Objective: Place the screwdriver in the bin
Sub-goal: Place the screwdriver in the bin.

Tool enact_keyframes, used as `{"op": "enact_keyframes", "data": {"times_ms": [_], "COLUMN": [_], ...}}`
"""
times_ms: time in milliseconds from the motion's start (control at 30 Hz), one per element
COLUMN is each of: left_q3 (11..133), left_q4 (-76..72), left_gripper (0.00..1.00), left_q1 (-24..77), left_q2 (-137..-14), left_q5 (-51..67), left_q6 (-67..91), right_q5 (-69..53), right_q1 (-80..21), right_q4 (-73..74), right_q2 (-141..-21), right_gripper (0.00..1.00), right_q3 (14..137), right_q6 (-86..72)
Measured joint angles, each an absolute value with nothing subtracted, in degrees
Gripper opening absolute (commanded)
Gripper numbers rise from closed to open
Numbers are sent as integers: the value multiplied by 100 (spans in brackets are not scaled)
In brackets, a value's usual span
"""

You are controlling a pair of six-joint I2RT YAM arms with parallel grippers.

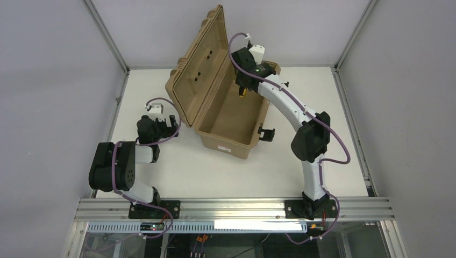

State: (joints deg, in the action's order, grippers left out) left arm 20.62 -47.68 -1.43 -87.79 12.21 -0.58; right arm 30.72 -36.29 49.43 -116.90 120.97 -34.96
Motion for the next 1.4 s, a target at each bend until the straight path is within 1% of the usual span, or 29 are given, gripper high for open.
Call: {"op": "enact_keyframes", "data": {"times_ms": [233,400,633,667,733,800,933,1033,1100,1167,1200,1400], "left_q3": [2062,2062,2062,2062,2062,2062,2062,2062,2062,2062,2062,2062], "left_q4": [-4768,-4768,-4768,-4768,-4768,-4768,-4768,-4768,-4768,-4768,-4768,-4768], "left_gripper": [99,99,99,99,99,99,99,99,99,99,99,99], "left_q1": [-143,-143,-143,-143,-143,-143,-143,-143,-143,-143,-143,-143], "left_q2": [-8779,-8779,-8779,-8779,-8779,-8779,-8779,-8779,-8779,-8779,-8779,-8779], "left_q5": [1221,1221,1221,1221,1221,1221,1221,1221,1221,1221,1221,1221], "left_q6": [-58,-58,-56,-58,-58,-58,-58,-58,-58,-58,-58,-58], "right_q5": [3131,3148,3024,3004,2950,2926,2930,2934,2936,2954,2969,3074], "right_q1": [-3638,-3638,-3638,-3638,-3638,-3642,-3642,-3642,-3642,-3653,-3658,-3732], "right_q4": [4390,4066,3819,3791,3704,3664,3621,3579,3581,3581,3583,3656], "right_q2": [-11872,-12075,-12361,-12398,-12455,-12477,-12479,-12479,-12479,-12479,-12477,-12333], "right_gripper": [8,9,16,22,39,51,59,74,88,96,99,99], "right_q3": [11161,10527,10130,10110,10038,9944,9887,9887,9887,9889,9889,9946], "right_q6": [-3903,-4191,-4530,-4565,-4652,-4753,-4829,-4845,-4838,-4823,-4812,-4729]}}
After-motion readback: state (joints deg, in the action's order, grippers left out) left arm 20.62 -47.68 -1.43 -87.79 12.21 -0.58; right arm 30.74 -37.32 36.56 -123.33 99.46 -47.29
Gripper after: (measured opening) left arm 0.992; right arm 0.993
